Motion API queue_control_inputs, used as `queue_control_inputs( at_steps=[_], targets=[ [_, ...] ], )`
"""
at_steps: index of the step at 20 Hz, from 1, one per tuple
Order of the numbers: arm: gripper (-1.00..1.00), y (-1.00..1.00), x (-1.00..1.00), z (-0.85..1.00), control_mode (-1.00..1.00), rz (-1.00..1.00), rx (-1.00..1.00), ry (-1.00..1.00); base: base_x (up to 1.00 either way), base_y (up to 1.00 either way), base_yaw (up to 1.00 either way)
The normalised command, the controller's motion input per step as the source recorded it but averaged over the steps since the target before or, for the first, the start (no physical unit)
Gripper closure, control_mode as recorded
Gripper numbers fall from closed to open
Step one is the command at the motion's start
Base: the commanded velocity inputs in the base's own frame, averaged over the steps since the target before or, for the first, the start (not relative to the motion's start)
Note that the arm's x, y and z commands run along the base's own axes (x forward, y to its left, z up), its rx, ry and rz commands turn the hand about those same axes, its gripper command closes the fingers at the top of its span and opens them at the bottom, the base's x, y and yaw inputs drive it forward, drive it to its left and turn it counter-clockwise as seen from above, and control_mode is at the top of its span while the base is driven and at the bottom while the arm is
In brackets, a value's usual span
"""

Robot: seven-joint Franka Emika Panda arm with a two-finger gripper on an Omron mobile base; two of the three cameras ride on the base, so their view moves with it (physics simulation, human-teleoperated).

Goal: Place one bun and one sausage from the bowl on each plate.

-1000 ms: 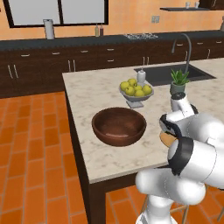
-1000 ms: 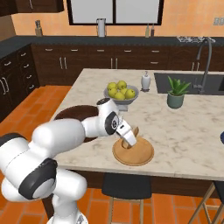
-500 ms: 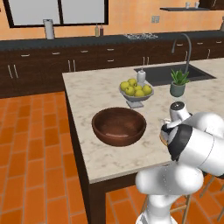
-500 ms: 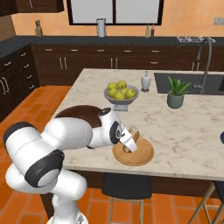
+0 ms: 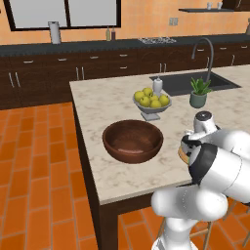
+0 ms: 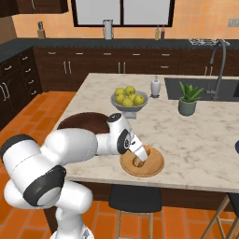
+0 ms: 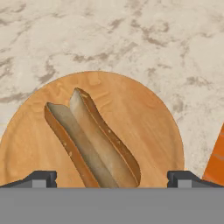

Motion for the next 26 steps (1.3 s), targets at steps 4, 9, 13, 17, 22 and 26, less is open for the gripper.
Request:
queue_control_inputs(
  at_steps=[4,9,13,17,22,26],
  targets=[
    [-1.00,-0.02,0.00,0.61,-1.00,0.05,0.15,0.01,0.00,0.00,0.00],
    [-1.00,0.24,-0.37,0.97,-1.00,0.18,0.05,0.00,0.00,0.00,0.00],
    [-1.00,0.94,-0.07,0.97,-1.00,0.44,0.00,0.00,0.00,0.00,0.00],
    [-1.00,1.00,0.00,0.69,-1.00,0.57,-0.01,0.09,0.00,0.00,0.00],
    [-1.00,0.99,-0.01,0.24,-1.00,0.55,-0.05,0.17,0.00,0.00,0.00],
    [-1.00,0.78,0.03,0.00,-1.00,0.53,-0.04,0.25,0.00,0.00,0.00]
  ],
)
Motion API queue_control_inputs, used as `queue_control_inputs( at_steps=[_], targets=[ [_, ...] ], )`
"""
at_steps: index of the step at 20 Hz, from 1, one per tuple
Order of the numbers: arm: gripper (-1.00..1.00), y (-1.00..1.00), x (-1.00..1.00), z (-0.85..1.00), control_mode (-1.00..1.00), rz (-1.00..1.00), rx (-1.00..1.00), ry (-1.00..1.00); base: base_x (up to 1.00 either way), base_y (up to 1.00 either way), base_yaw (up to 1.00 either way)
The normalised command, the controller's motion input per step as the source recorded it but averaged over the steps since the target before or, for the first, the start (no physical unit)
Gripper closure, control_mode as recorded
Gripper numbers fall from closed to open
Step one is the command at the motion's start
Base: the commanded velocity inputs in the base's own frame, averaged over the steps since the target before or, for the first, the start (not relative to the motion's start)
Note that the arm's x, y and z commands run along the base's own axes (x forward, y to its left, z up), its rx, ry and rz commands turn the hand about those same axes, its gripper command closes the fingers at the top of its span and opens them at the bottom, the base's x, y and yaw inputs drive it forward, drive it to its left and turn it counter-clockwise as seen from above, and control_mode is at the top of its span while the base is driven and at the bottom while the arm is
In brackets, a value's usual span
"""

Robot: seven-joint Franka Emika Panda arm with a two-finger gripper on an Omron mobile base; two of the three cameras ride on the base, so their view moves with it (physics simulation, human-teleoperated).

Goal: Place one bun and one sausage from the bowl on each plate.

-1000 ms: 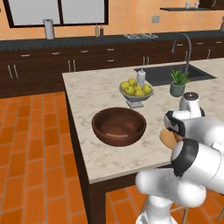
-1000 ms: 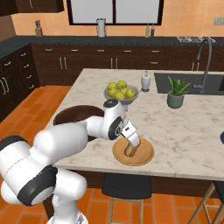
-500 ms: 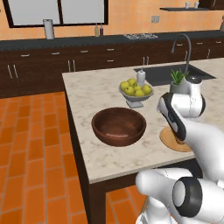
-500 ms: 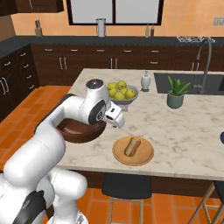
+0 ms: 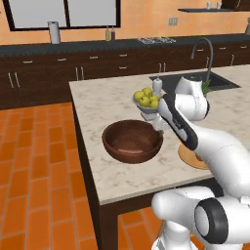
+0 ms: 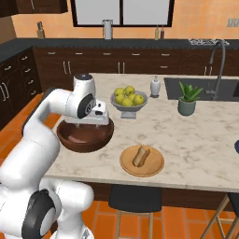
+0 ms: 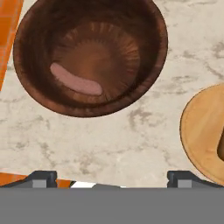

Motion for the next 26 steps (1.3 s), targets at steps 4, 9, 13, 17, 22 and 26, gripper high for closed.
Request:
queue_control_inputs(
  at_steps=[4,9,13,17,22,26],
  targets=[
    [-1.00,0.42,0.42,-0.30,-1.00,0.39,-0.06,0.36,0.00,0.00,0.00],
    [-1.00,0.64,0.32,-0.44,-1.00,0.15,-0.18,0.18,0.00,0.00,0.00],
    [-1.00,0.42,0.56,-0.63,-1.00,0.08,-0.08,0.15,0.00,0.00,0.00],
    [-1.00,0.04,0.56,-0.75,-1.00,0.01,0.00,0.00,0.00,0.00,0.00],
    [-1.00,0.09,0.47,-0.70,-1.00,0.00,0.00,-0.02,0.00,0.00,0.00],
    [-1.00,0.01,0.18,-0.35,-1.00,0.00,0.00,0.07,0.00,0.00,0.00]
  ],
)
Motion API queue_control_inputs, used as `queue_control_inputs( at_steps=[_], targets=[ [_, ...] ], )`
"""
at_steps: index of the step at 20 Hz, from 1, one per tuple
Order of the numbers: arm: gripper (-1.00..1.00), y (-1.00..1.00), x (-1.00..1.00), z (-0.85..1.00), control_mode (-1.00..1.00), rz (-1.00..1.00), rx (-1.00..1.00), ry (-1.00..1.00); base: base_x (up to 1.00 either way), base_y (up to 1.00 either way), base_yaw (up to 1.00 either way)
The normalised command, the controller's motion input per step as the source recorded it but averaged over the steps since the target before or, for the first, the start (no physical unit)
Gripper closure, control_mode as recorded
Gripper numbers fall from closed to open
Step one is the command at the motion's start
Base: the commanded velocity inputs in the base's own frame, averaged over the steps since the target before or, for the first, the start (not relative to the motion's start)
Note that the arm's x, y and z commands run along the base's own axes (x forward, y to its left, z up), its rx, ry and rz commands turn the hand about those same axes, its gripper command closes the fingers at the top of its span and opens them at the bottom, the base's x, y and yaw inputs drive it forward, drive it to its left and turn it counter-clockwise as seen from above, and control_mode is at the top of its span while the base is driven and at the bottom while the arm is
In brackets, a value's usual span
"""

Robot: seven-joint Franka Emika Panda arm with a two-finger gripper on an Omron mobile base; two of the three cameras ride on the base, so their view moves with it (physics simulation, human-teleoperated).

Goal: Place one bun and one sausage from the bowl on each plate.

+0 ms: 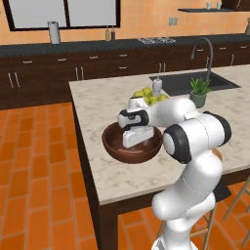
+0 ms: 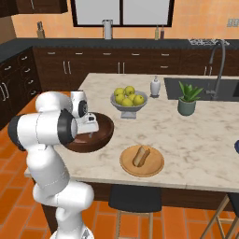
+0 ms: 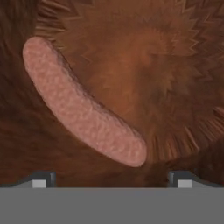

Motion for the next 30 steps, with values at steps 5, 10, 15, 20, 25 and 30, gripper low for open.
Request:
queue_control_inputs(
  at_steps=[5,10,15,20,25,30],
  targets=[
    [-1.00,0.17,0.22,-0.53,-1.00,0.00,-0.04,0.00,0.00,0.00,0.00],
    [-1.00,0.18,0.40,-0.50,-1.00,0.00,-0.04,-0.05,0.00,0.00,0.00],
    [-1.00,0.04,-0.31,-0.26,-1.00,0.06,-0.01,-0.05,0.00,0.00,0.00],
    [-1.00,0.10,-0.26,0.00,-1.00,0.05,0.00,-0.24,0.00,0.00,0.00],
    [-1.00,0.01,0.13,-0.48,-1.00,0.11,0.00,-0.07,0.00,0.00,0.00],
    [-1.00,0.00,0.04,-0.99,-1.00,0.09,-0.03,-0.05,0.00,0.00,0.00]
  ],
)
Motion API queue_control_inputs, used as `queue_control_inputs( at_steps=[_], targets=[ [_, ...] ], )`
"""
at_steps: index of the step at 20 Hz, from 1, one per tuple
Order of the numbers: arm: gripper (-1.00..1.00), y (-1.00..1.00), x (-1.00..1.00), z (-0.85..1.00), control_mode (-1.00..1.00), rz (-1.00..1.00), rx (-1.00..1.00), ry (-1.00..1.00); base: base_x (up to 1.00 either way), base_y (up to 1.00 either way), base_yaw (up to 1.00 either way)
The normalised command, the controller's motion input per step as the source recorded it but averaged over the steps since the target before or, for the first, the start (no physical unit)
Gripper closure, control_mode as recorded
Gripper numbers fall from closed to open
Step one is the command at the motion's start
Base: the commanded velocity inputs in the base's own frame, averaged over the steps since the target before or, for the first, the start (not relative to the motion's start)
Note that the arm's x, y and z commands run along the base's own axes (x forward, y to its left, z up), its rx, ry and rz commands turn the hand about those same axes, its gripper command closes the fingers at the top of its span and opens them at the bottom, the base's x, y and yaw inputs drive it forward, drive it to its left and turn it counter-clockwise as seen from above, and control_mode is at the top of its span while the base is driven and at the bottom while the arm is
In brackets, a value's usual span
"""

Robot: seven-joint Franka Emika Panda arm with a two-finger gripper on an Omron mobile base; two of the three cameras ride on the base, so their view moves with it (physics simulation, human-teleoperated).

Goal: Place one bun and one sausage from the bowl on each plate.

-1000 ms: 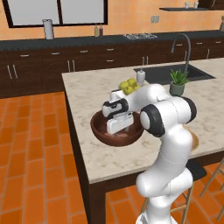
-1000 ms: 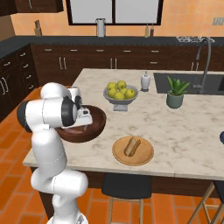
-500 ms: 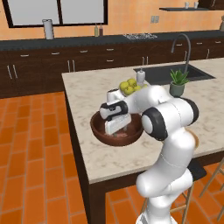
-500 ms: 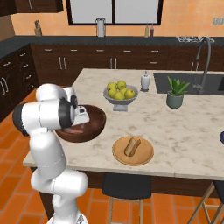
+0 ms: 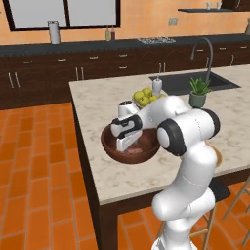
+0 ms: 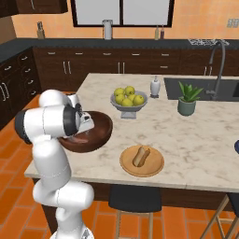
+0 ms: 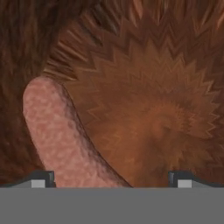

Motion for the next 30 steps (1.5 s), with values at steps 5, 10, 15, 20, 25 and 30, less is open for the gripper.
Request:
queue_control_inputs(
  at_steps=[5,10,15,20,25,30],
  targets=[
    [-1.00,-0.30,-0.35,-0.88,-1.00,0.05,-0.05,-0.11,0.00,0.00,0.00],
    [-1.00,-0.73,-0.71,-0.96,-1.00,0.00,-0.06,-0.10,0.00,0.00,0.00],
    [-1.00,-0.93,0.00,-0.34,-1.00,0.00,0.00,-0.29,0.00,0.00,0.00],
    [-1.00,-0.21,-0.16,0.14,-1.00,0.00,0.17,-0.05,0.00,0.00,0.00],
    [-1.00,0.15,-0.07,0.19,-1.00,-0.01,0.15,0.00,0.00,0.00,0.00],
    [-1.00,0.00,0.03,-0.30,-1.00,0.00,-0.02,0.04,0.00,0.00,0.00]
  ],
)
